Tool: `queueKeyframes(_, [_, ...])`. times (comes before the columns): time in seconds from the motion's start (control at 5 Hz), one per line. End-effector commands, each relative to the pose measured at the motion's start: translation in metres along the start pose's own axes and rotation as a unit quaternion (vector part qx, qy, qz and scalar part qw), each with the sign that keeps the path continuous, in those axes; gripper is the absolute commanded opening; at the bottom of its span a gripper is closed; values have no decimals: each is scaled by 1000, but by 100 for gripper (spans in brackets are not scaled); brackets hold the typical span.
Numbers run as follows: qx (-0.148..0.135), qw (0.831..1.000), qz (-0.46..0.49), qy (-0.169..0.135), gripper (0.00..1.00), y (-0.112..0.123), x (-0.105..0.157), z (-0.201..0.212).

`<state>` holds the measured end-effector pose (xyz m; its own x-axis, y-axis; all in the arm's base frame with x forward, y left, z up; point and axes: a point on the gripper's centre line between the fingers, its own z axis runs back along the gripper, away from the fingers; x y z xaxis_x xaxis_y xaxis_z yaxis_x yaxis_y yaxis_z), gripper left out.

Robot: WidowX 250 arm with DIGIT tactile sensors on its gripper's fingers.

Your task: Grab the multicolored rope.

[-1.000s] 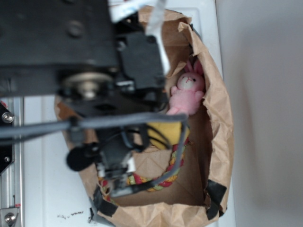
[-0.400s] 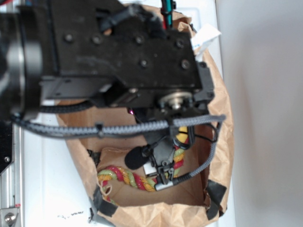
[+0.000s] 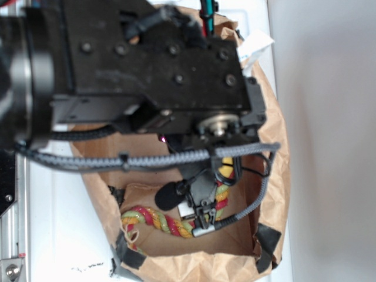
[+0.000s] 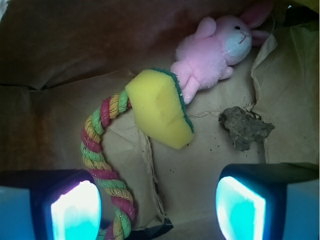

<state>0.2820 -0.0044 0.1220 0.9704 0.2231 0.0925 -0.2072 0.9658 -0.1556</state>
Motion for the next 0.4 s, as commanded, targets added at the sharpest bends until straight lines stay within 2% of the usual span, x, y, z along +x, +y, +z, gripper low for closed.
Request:
queueKeyframes(0.0, [-5,997,-69,-25,100,-37,1,-28])
queueKeyframes(0.2, [-35,996,-82,-5,100,-54,-5,-40])
